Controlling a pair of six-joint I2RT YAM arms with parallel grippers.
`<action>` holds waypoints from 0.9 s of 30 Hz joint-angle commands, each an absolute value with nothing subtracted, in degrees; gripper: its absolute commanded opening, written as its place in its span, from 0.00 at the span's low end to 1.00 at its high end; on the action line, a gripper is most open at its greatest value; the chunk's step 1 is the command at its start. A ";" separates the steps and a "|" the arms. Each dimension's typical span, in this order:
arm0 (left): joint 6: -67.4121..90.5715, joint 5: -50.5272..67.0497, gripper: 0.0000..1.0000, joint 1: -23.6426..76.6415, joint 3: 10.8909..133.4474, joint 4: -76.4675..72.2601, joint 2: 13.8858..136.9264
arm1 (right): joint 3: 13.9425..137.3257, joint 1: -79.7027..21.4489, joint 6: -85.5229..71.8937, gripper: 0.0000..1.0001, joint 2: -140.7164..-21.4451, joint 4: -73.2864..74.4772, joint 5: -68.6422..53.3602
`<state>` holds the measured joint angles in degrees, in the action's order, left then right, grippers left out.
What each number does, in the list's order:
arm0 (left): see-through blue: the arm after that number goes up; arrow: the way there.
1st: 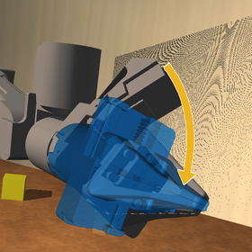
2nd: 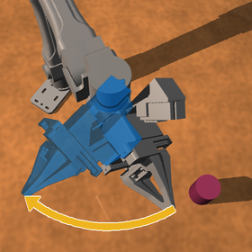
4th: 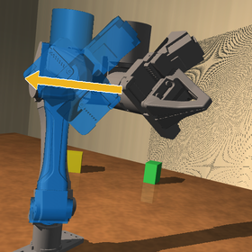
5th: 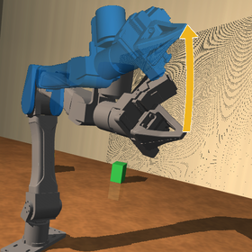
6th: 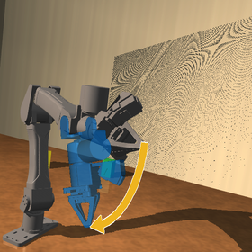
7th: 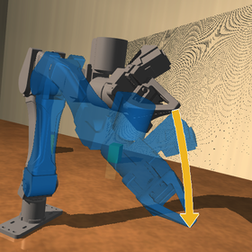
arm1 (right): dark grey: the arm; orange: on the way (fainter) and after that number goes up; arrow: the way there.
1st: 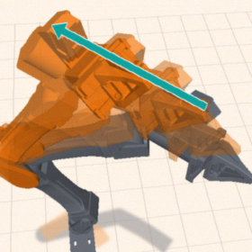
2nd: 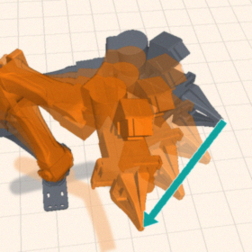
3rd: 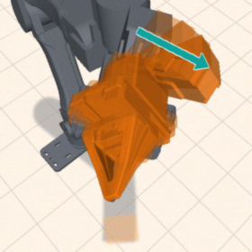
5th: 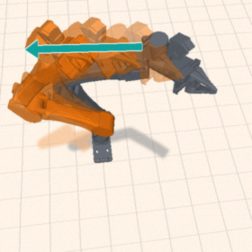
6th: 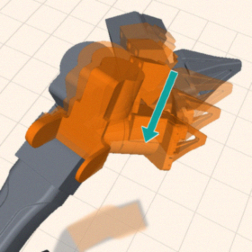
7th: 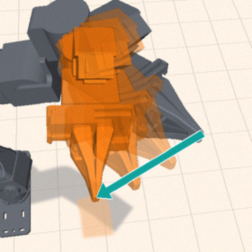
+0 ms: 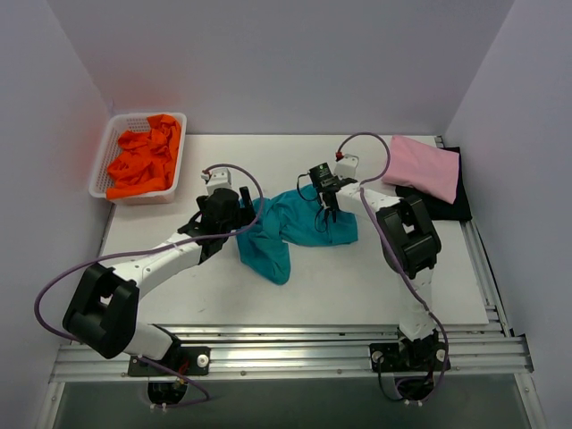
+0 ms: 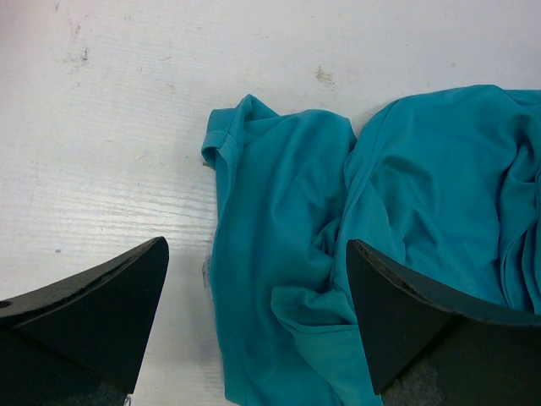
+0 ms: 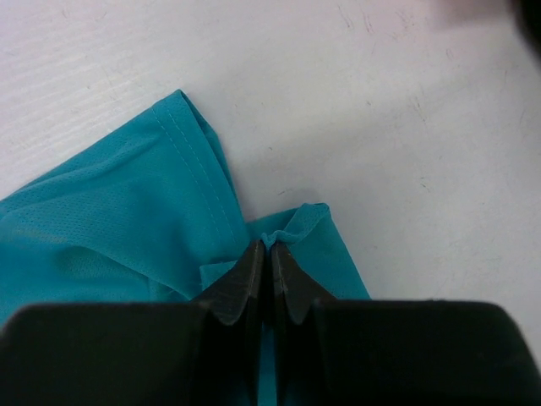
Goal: Fold and stack the t-shirts
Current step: Flatten out the tshirt
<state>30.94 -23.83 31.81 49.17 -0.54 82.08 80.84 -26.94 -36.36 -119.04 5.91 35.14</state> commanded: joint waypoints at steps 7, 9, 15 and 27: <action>31.29 -24.17 0.95 31.46 51.42 -1.32 82.18 | 83.49 -27.07 -37.70 0.00 -114.18 11.41 38.49; 31.29 -24.26 0.95 31.55 51.59 -1.14 82.27 | 84.11 -27.60 -37.79 0.00 -113.12 12.39 39.89; 32.43 -24.87 0.96 31.99 53.26 4.64 82.00 | 84.64 -28.21 -38.41 0.00 -105.92 16.08 42.97; 34.45 -28.83 1.00 41.92 55.64 7.56 81.91 | 83.41 -28.04 -39.29 0.00 -86.67 19.16 51.15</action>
